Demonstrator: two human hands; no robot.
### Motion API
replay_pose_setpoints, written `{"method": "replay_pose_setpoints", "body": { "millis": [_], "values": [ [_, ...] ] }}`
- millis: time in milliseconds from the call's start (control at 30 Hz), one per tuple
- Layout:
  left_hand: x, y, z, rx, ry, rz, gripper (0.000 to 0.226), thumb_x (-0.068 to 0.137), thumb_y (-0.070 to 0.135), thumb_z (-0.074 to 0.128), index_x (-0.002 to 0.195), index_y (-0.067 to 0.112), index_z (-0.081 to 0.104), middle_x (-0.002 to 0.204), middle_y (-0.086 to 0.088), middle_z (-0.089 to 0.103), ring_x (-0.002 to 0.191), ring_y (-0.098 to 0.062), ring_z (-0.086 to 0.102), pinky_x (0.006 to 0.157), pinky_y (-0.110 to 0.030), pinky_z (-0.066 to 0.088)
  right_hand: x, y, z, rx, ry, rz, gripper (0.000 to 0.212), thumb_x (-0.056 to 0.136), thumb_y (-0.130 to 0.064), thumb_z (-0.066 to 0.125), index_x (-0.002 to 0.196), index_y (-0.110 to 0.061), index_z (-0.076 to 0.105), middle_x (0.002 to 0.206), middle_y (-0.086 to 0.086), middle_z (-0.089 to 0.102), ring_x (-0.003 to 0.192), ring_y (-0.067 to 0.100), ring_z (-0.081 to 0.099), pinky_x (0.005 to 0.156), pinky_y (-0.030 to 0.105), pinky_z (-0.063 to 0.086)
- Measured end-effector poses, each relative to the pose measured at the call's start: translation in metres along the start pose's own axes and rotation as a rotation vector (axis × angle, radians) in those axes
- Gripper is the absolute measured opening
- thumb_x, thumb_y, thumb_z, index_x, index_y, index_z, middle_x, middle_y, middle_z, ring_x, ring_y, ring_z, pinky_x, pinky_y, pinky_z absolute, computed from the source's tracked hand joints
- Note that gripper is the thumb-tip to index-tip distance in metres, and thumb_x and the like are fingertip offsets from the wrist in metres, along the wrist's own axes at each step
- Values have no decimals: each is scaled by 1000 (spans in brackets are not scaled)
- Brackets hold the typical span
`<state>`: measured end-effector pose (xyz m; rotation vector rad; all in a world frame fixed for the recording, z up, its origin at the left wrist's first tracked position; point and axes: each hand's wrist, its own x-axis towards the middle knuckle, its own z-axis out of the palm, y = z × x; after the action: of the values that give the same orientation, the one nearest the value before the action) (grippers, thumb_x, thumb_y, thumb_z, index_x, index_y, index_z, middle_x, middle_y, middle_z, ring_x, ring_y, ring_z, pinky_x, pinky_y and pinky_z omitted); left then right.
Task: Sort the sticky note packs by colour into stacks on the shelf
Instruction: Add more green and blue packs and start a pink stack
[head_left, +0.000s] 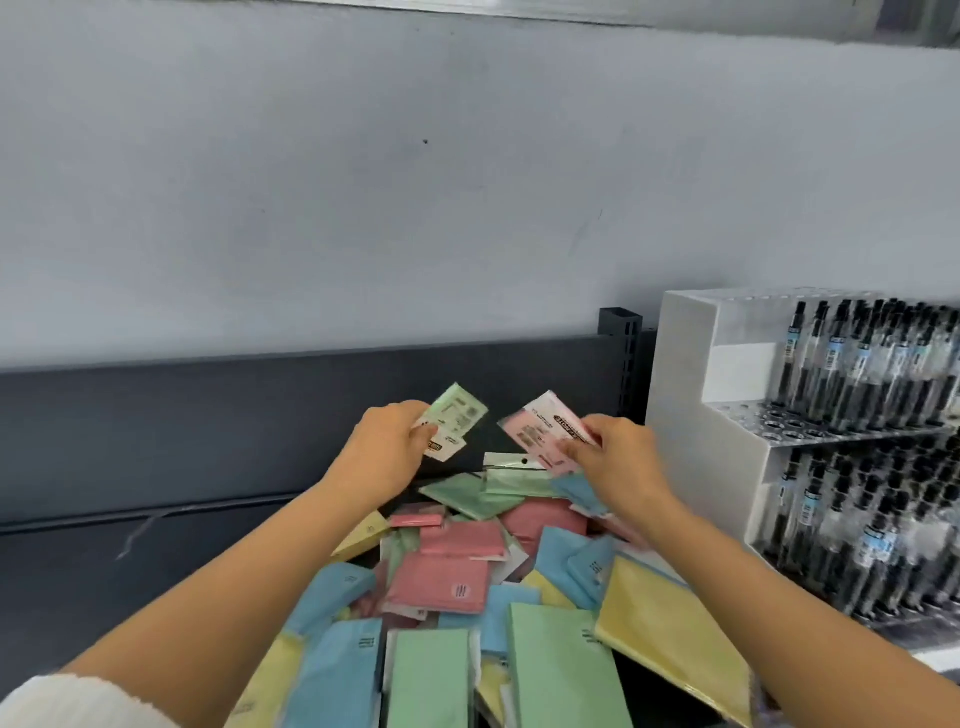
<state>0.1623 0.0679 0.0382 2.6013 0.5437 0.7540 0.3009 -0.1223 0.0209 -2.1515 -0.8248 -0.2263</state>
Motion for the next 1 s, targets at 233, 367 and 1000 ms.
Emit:
{"method": "replay_pose_setpoints", "body": {
  "millis": [233, 367, 1000],
  "values": [
    [-58, -6, -23, -283, 44, -202, 21, 96, 18, 50, 78, 24, 57, 88, 2, 67, 73, 1, 64, 60, -13, 53, -19, -22, 12, 21, -60, -116, 15, 88, -29, 61, 94, -16, 67, 97, 2, 71, 69, 14, 58, 49, 20, 34],
    [-95, -14, -33, -112, 93, -251, 15, 96, 23, 49, 93, 17, 62, 86, -8, 67, 69, -16, 65, 64, -28, 52, -36, -36, 25, 73, -163, -217, 11, 89, -26, 60, 94, -18, 67, 97, 1, 71, 74, 16, 61, 54, 24, 45],
    [-221, -62, -89, 121, 316, -231, 23, 94, 12, 53, 110, 22, 66, 71, 3, 64, 55, -7, 49, 53, -14, 37, -80, -109, 71, 66, -286, -469, 15, 93, -25, 54, 101, -17, 64, 93, 0, 68, 75, 18, 56, 62, 30, 44]
  ]
}}
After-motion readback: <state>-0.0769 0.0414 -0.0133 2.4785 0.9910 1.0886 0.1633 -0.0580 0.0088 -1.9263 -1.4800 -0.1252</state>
